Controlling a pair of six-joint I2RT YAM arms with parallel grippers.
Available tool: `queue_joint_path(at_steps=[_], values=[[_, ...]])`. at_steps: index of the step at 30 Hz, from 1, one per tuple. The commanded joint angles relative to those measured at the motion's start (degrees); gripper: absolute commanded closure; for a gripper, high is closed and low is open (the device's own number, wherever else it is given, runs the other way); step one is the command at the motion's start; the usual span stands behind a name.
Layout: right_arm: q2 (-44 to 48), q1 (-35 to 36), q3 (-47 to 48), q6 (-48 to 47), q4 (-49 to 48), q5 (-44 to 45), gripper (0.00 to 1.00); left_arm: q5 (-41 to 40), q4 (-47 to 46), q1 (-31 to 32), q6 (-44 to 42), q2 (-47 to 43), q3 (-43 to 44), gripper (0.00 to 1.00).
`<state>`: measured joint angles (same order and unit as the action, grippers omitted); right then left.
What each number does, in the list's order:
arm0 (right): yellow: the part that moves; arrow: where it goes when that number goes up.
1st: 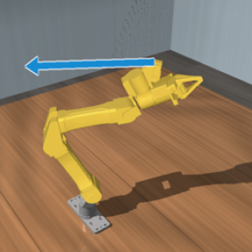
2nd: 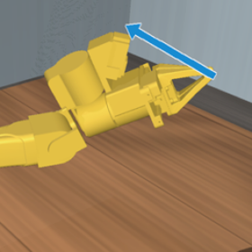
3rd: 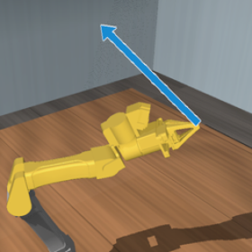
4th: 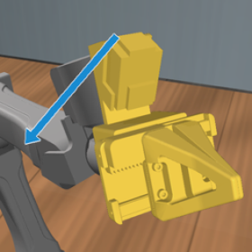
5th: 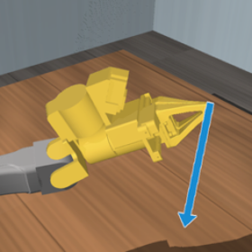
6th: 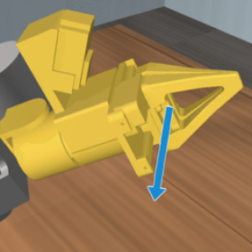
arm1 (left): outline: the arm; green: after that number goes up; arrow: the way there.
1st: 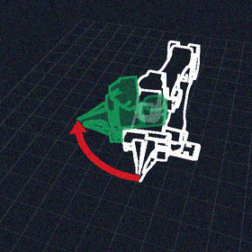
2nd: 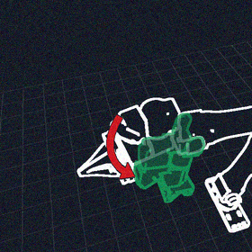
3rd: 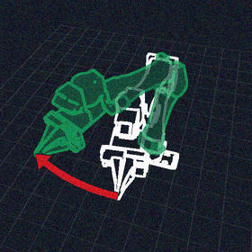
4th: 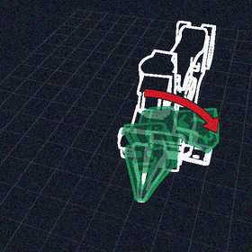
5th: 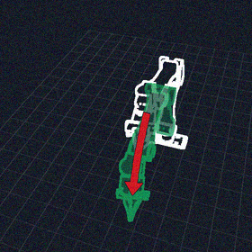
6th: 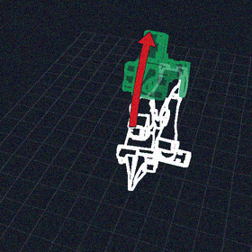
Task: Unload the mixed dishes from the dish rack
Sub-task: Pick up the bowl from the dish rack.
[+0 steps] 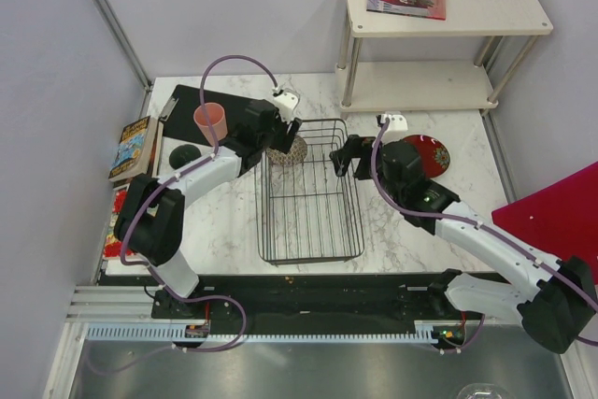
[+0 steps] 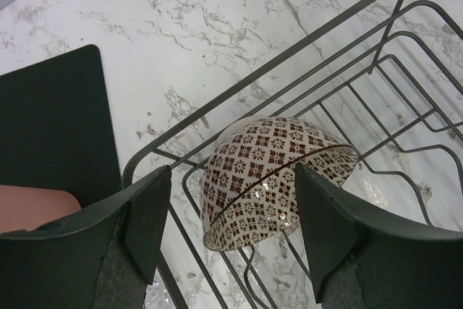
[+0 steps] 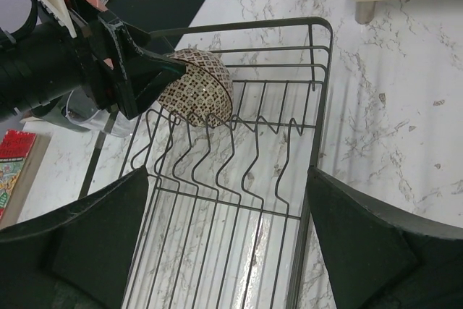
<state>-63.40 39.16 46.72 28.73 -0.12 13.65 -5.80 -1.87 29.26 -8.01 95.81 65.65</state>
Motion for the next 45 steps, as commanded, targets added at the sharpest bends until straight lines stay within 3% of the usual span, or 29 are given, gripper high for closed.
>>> queue_joint_path(at_steps=[1,11,19,23,29,40,45], values=[[2.40,0.22,-0.49,-0.87,-0.06,1.03,0.03,2.20,-2.70,-0.52,-6.66,-0.36,1.24,0.26],[3.36,0.22,-0.66,-1.13,2.58,1.38,0.03,3.60,-1.65,-1.22,-8.43,2.54,0.98,0.51],[4.07,0.22,-1.54,-1.13,2.93,1.99,0.03,1.15,-1.91,-1.13,-6.76,4.47,0.36,0.62],[4.16,0.22,-2.16,-1.04,3.02,2.35,0.03,-1.22,-3.22,-1.13,-6.05,3.33,-0.43,0.79],[3.72,0.22,-2.51,-1.05,2.93,2.87,0.03,-4.65,-6.83,-0.96,-6.49,0.26,-3.33,0.95],[4.16,0.22,-3.65,-0.17,2.41,2.87,0.03,-10.27,-15.52,0.71,-7.54,-6.68,-10.44,0.98],[4.16,0.13,-4.70,0.19,1.70,3.22,0.03,-13.96,-27.20,3.26,-8.51,-11.34,-18.00,0.98]])
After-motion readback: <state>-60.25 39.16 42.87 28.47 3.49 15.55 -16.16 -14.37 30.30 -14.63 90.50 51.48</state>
